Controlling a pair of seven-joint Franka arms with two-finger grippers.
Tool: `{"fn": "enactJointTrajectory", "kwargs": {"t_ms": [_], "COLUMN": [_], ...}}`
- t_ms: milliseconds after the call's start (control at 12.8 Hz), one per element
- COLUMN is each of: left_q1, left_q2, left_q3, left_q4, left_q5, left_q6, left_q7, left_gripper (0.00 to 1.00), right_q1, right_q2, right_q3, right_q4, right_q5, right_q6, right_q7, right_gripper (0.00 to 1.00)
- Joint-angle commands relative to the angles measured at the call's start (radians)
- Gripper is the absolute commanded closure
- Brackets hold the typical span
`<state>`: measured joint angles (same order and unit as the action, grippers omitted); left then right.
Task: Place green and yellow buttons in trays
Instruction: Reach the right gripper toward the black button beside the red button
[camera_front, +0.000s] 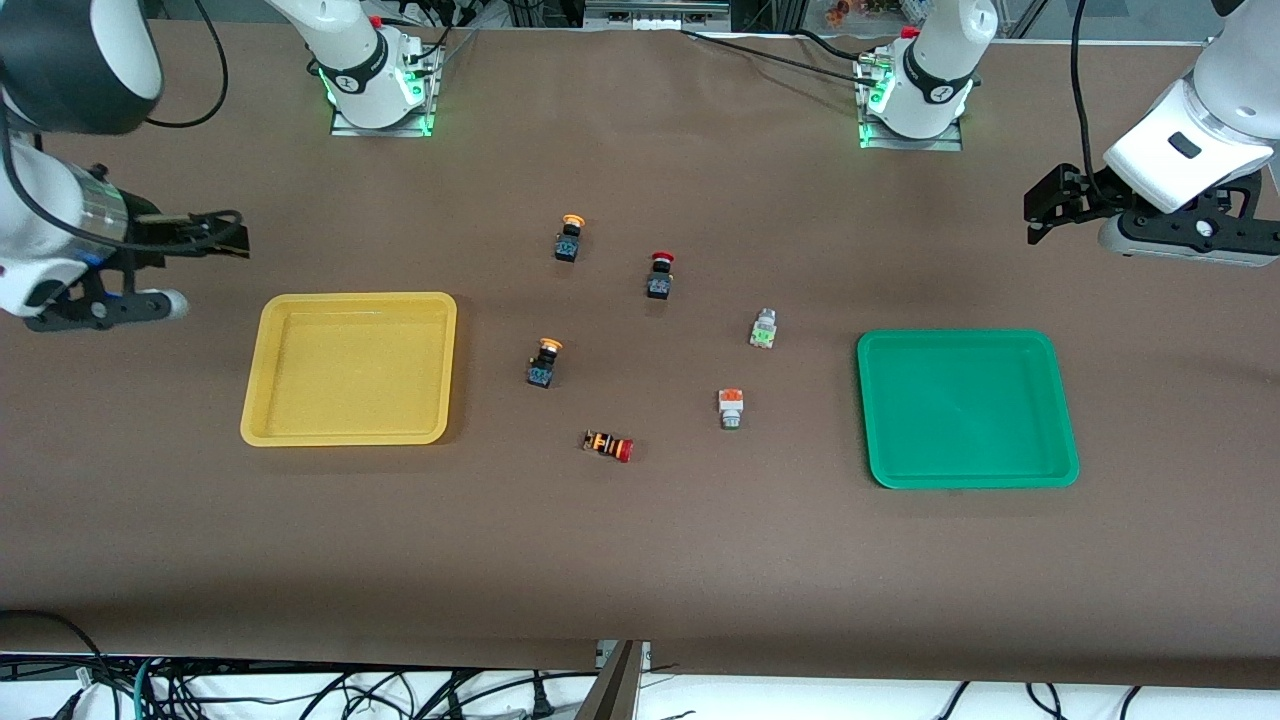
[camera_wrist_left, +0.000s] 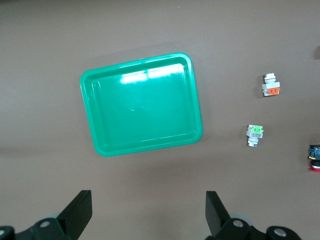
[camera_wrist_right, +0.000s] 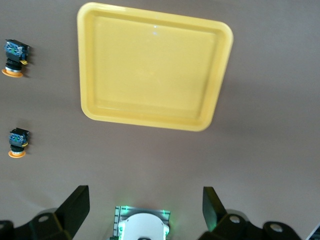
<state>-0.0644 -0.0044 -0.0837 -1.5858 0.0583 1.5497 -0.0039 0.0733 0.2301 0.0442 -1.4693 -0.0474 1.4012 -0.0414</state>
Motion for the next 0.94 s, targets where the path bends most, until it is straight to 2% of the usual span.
{"fn": "enactJointTrajectory", "kwargs": {"t_ms": [0, 156, 312, 623, 857], "left_q1": [0.000, 0.000, 0.000, 0.001, 0.005], "left_q2": [0.012, 0.012, 0.012, 0.012, 0.012], "left_q3": [-0.001, -0.001, -0.001, -0.001, -0.001], "left_q4": [0.027, 0.027, 0.029, 0.027, 0.027], "left_q5": [-0.011, -0.011, -0.011, -0.011, -0.011], "left_q6": [-0.028, -0.028, -0.029, -0.036, -0.042], "left_q7": [0.018, 0.016, 0.018, 0.018, 0.018], "left_gripper": [0.00, 0.00, 0.00, 0.00, 0.00], "right_q1": [0.045, 0.046, 0.086, 0.279, 0.420], "right_q2": [0.015, 0.012, 0.008, 0.015, 0.072], "right_q3": [0.000, 0.002, 0.020, 0.043, 0.045], "right_q4": [-0.078, -0.188, -0.290, -0.449, -0.487], "right_q5": [0.038, 0.104, 0.112, 0.109, 0.112], "right_q6": [0.115, 0.224, 0.345, 0.537, 0.619], "right_q7": [0.024, 0.101, 0.191, 0.513, 0.705], "right_gripper": [0.00, 0.00, 0.00, 0.00, 0.00]}}
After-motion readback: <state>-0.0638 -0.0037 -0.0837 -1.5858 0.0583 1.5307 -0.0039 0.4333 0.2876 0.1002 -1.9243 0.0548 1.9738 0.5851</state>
